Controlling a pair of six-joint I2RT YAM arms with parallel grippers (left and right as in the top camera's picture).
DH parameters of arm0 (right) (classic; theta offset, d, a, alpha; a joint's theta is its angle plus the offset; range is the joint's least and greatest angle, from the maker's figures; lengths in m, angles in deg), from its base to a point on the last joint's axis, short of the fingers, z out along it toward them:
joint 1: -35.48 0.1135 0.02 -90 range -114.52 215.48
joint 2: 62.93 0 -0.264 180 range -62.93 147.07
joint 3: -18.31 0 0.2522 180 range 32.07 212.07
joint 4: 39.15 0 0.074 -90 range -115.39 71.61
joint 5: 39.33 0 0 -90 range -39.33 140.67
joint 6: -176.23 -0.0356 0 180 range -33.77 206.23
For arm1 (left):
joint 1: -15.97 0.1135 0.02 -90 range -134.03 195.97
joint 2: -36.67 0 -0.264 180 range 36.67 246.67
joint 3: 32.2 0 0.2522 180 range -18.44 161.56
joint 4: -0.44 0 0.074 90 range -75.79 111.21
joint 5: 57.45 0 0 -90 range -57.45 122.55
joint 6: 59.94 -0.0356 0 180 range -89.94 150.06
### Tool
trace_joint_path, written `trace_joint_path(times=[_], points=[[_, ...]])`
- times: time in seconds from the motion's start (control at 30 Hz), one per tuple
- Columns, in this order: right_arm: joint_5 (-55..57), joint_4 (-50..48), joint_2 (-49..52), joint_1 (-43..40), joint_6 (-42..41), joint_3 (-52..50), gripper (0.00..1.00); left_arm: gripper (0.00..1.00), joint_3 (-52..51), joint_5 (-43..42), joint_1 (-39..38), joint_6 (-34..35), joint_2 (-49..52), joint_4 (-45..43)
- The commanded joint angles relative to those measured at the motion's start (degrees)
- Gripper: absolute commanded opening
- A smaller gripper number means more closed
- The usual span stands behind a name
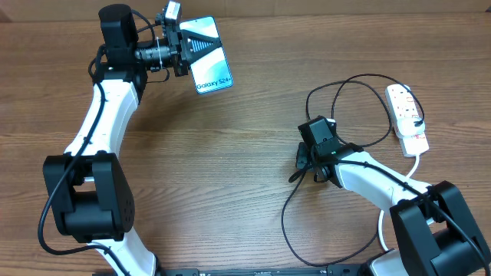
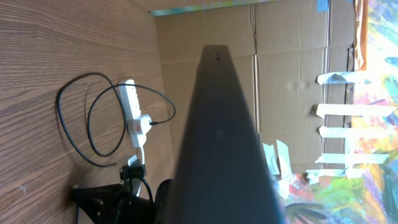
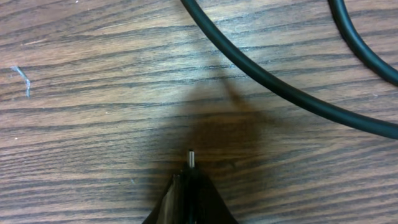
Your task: Plug charger to phone and switch on socket
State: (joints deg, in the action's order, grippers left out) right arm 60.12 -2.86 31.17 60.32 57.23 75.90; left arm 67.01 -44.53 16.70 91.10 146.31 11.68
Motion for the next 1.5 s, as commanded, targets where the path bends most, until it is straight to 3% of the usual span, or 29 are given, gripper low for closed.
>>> trace_joint_path(times=[0.0, 0.03, 0.1, 0.23, 0.4, 0.53, 0.63, 0.73, 1.07, 1.47], points=[[-1.81, 1.81, 0.59, 0.22, -0.22, -1.03, 0.12, 0.04, 0.85, -0.28, -0.48, -1.03, -0.90, -0.26], [-1.81, 1.81, 0.59, 0.22, -0.22, -1.03, 0.13, 0.04, 0.85, -0.26, -0.48, -1.03, -0.90, -0.26], [-1.79, 1.79, 0.59, 0.22, -0.20, -1.03, 0.04, 0.04, 0.85, -0.28, -0.48, -1.03, -0.90, -0.26], [-1.97, 2.23, 0.09, -0.04, 1.53, 0.04, 0.04, 0.04, 0.85, -0.20, -0.48, -0.59, -0.90, -0.28], [-8.04, 12.35, -4.04, -1.81, 6.91, 10.01, 0.04, 0.04, 0.85, 0.63, 0.20, -0.11, -0.90, -0.31], [-31.15, 14.60, -7.87, -4.52, 11.56, 17.33, 0.04, 0.04, 0.85, 0.81, 0.37, 0.96, -0.90, -0.39], [-53.92, 8.50, -8.87, -5.44, 15.04, 17.64, 0.04, 0.04, 0.85, 0.79, 0.37, 2.71, -0.90, -0.96], [-64.59, 2.78, -8.81, -5.18, 15.15, 17.62, 0.04, 0.04, 0.85, 0.63, 0.33, 4.57, -0.90, -3.69], [-71.47, -10.82, -8.70, -4.94, 6.05, 17.62, 0.04, 0.04, 0.85, -2.51, 0.31, 18.23, -0.90, -21.22], [-71.04, -23.63, -8.15, -4.94, -6.82, 17.62, 0.04, 0.04, 0.85, -0.44, -4.59, 27.23, -0.90, -28.28]])
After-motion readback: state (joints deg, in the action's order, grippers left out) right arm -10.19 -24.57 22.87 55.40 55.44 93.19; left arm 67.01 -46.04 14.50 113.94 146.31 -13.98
